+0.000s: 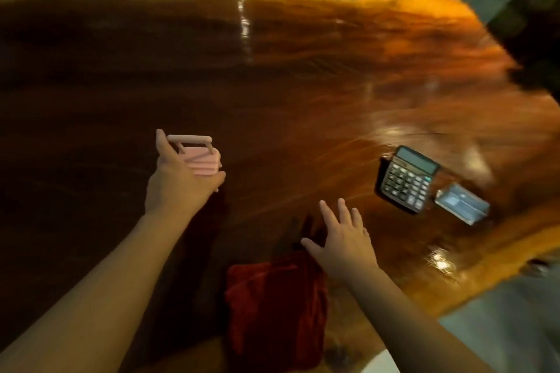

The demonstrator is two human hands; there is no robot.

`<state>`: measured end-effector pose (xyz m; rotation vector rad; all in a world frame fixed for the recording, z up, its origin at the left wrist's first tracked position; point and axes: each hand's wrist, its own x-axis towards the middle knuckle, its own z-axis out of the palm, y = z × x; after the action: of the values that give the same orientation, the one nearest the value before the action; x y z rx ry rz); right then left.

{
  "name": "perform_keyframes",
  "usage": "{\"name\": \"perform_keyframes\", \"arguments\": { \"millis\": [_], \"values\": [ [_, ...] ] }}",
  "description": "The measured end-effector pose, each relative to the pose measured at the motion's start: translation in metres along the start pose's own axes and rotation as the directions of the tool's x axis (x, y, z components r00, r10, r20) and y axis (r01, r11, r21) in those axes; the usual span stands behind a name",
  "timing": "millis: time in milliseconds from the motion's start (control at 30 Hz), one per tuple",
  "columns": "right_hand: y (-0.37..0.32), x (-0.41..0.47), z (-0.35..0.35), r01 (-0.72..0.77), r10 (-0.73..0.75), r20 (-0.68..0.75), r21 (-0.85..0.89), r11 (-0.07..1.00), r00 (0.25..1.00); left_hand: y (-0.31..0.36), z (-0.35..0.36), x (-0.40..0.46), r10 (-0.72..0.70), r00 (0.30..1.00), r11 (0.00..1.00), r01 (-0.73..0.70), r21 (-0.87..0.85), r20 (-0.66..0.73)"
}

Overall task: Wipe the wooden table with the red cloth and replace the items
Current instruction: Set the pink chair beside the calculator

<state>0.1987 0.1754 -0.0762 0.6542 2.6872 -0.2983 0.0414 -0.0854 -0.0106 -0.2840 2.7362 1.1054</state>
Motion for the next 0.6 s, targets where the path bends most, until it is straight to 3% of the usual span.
{"name": "perform_keyframes", "arguments": {
  "millis": [367, 600],
  "values": [
    [0.145, -0.001, -0.004, -0.281, 0.278, 0.048, 0.108, 0.954, 0.959, 0.151, 0.155, 0.003, 0.220, 0.951, 0.943, -0.264, 0.200, 0.219],
    [0.187, 0.001, 0.000, -0.307, 0.291, 0.121, 0.151, 0.939, 0.949, 0.211, 0.240, 0.005, 0.285, 0.916, 0.887, -0.364, 0.285, 0.282]
  ]
}}
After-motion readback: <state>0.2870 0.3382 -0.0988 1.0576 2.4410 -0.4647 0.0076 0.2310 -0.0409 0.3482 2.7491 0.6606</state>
